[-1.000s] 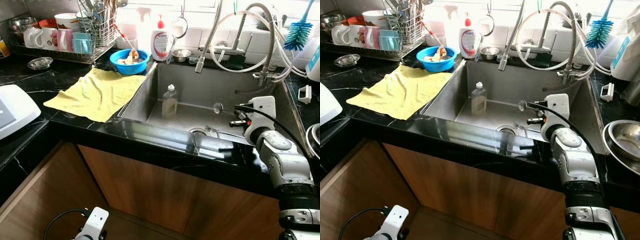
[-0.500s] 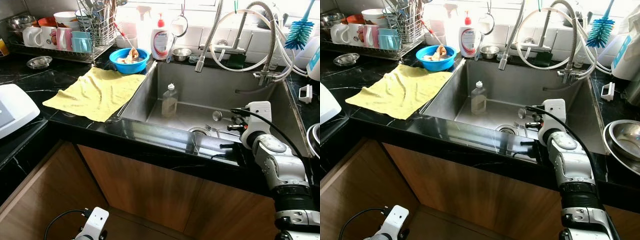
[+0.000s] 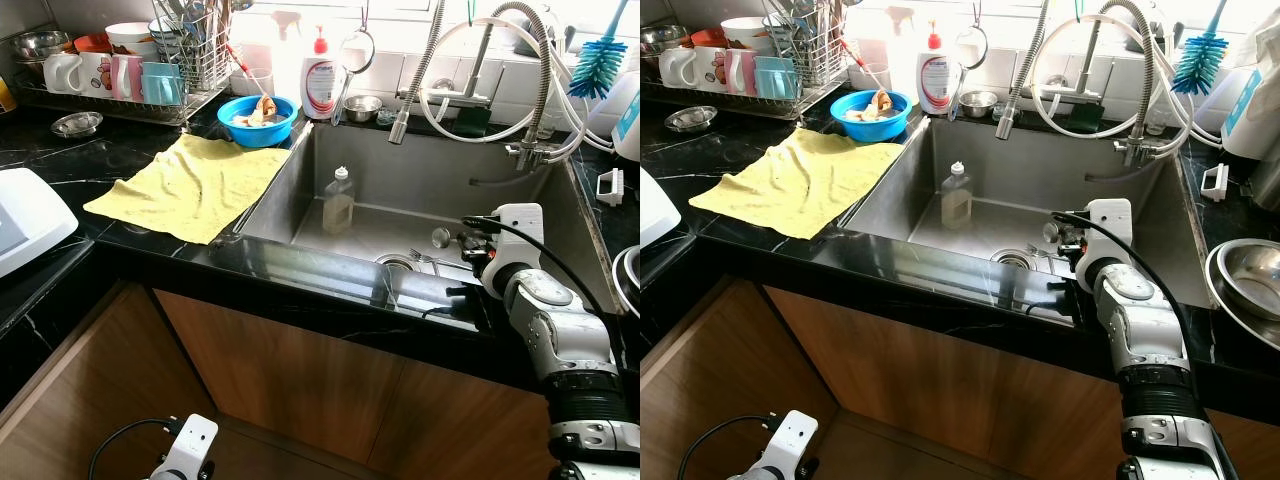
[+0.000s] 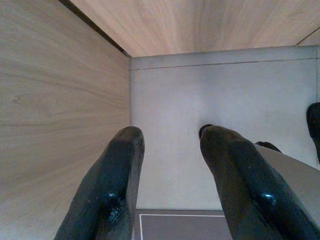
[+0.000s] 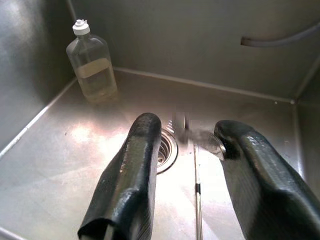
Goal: Kitchen organization
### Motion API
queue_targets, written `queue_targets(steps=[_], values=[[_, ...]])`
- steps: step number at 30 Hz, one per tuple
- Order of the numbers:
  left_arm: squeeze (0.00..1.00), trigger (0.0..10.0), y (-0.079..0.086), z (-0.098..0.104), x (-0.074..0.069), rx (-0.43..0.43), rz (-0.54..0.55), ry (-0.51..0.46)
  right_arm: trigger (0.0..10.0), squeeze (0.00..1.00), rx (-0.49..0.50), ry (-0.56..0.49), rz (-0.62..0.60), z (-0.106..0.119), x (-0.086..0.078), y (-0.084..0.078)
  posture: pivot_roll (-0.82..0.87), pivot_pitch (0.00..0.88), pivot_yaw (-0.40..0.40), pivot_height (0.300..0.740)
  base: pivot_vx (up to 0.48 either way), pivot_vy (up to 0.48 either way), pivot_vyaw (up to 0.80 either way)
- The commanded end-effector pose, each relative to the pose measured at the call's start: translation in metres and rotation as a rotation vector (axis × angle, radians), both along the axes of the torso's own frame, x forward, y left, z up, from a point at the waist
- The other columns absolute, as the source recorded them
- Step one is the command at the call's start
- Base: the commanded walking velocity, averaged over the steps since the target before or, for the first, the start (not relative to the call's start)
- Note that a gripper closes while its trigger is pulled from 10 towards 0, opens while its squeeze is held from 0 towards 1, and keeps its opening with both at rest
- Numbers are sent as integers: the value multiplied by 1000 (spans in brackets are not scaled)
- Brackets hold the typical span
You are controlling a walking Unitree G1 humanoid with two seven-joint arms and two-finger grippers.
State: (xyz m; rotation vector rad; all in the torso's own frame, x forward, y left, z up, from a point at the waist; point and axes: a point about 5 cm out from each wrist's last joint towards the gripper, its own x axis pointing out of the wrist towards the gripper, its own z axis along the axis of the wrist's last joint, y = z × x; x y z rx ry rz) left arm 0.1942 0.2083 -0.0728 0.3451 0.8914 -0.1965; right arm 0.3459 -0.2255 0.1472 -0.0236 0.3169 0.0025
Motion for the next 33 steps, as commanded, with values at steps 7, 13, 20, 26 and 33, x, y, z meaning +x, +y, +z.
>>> queue_targets(steps=[7, 13, 20, 26, 33], values=[[0, 10000, 1, -2, -3, 15, -17, 17, 10000, 0, -6, -35, -19, 6, 1, -1, -54, 0, 13, 740, 0, 0, 0], [0, 10000, 1, -2, -3, 16, -19, 17, 10000, 0, -122, -295, -144, 47, 2, -13, -56, 0, 16, 740, 0, 0, 0], [0, 10000, 1, -1, -3, 17, -25, 17, 10000, 0, -227, -526, -370, 85, -24, -28, -57, 0, 17, 740, 0, 0, 0], [0, 10000, 0, -1, -2, 17, -28, 19, 10000, 0, -139, -510, -678, 80, -56, -69, -73, 0, 20, 740, 0, 0, 0], [0, 10000, 0, -1, -2, 20, -35, 21, 10000, 0, -24, -499, -906, 75, -82, -98, -81, 0, 22, 740, 0, 0, 0]])
